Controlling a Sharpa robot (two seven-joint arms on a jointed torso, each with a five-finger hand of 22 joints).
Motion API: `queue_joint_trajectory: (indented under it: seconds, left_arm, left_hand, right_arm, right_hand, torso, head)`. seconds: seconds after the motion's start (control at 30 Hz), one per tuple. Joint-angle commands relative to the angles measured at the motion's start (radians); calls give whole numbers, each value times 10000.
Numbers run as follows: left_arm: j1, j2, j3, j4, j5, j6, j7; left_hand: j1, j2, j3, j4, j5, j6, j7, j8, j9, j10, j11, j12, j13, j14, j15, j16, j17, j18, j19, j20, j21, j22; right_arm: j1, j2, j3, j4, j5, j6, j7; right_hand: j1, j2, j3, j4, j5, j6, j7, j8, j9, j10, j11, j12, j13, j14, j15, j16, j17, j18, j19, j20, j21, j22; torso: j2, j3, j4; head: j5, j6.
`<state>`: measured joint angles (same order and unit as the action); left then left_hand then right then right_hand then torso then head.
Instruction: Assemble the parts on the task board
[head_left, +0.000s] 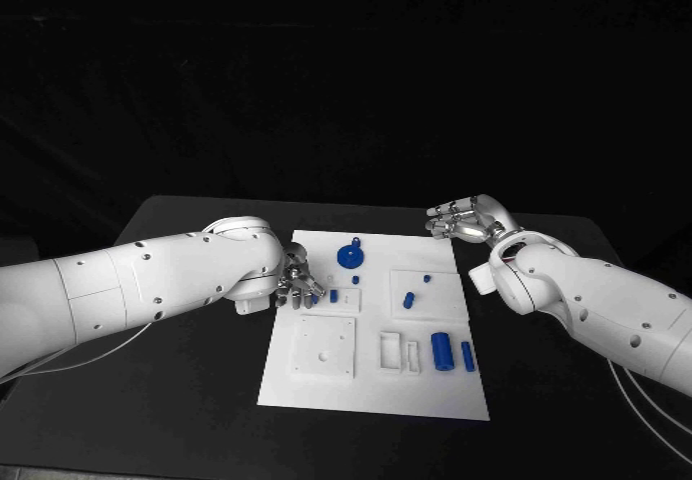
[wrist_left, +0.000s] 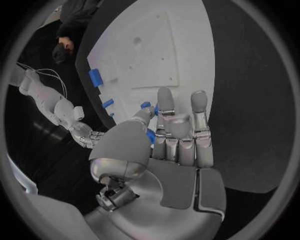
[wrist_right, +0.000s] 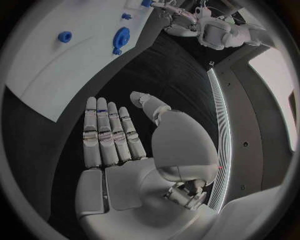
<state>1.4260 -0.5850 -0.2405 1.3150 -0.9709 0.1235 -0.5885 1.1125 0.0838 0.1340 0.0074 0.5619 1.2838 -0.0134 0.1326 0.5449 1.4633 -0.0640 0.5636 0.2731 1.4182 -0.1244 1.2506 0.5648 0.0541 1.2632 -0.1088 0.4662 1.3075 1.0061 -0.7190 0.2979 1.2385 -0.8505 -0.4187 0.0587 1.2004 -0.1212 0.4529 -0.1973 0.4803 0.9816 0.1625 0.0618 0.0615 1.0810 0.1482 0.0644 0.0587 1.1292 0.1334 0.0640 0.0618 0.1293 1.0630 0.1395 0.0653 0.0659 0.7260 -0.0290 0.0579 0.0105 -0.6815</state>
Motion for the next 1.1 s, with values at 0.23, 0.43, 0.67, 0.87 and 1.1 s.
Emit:
queue_joint_trajectory:
  seconds: [0.23, 0.43, 0.67, 0.87, 1.1]
  left_arm:
    - [-20, -75, -4, 156, -53, -313, 317]
    - [-23, -197, -2, 334, -313, -844, 537]
    - [-25, -369, 3, 527, -567, -1197, 690]
    - [-25, -393, 3, 478, -787, -1302, 791]
    - [-26, -332, -1, 403, -848, -1145, 855]
  left_hand:
    - [-1, -151, 1794, -1733, 322, 109, 28, -94, -30, 532, -48, 37, -28, 11, 17, 32, 41, 32, -31, -22, 120, 208]
    - [27, -146, 1806, -1746, 301, 121, 27, -113, -37, 530, -57, 54, -26, 20, 19, 63, 95, 45, -23, -17, 139, 206]
    - [67, -146, 1795, -1730, 262, 150, 24, -145, -52, 530, -64, 68, -27, 20, 23, 82, 124, 67, -21, 2, 158, 204]
    - [96, -145, 1781, -1699, 227, 165, 24, -176, -65, 530, -66, 76, -28, 23, 27, 98, 149, 83, -21, 18, 170, 204]
    - [118, -145, 1764, -1670, 180, 176, 25, -196, -74, 529, -63, 76, -30, 20, 34, 94, 143, 98, -32, 42, 171, 203]
  right_arm:
    - [-13, 8, 5, 8, 11, 123, 93]
    - [-20, 8, 5, 2, 14, 124, 95]
    - [-26, 4, 5, 1, 15, 125, 96]
    - [-29, 3, 5, 6, 15, 126, 96]
    - [-30, 2, 5, 7, 16, 127, 94]
  right_hand:
    - [-51, 11, -31, 39, 13, -70, 22, -15, -12, -88, -14, -23, -11, -61, 26, -32, -14, 49, -90, 10, 13, -12]
    - [-51, 11, -31, 39, 13, -70, 22, -15, -12, -88, -14, -23, -11, -61, 26, -32, -14, 49, -90, 10, 13, -12]
    - [-51, 11, -31, 39, 13, -70, 22, -15, -12, -88, -14, -23, -11, -61, 26, -32, -14, 49, -90, 10, 13, -12]
    - [-51, 11, -31, 39, 13, -70, 22, -15, -12, -88, -14, -23, -11, -61, 26, -32, -14, 49, -90, 10, 13, -12]
    - [-51, 11, -31, 39, 13, -70, 22, -15, -12, -88, -14, -23, -11, -61, 26, -32, -14, 49, -90, 10, 13, -12]
  torso:
    - [4, -4, -8]
    - [4, -4, -8]
    - [2, 0, -2]
    - [1, 1, 0]
    - [4, 2, -6]
  head:
    - [18, 8]
    - [9, -11]
    - [12, -12]
    - [17, -5]
    - [34, -24]
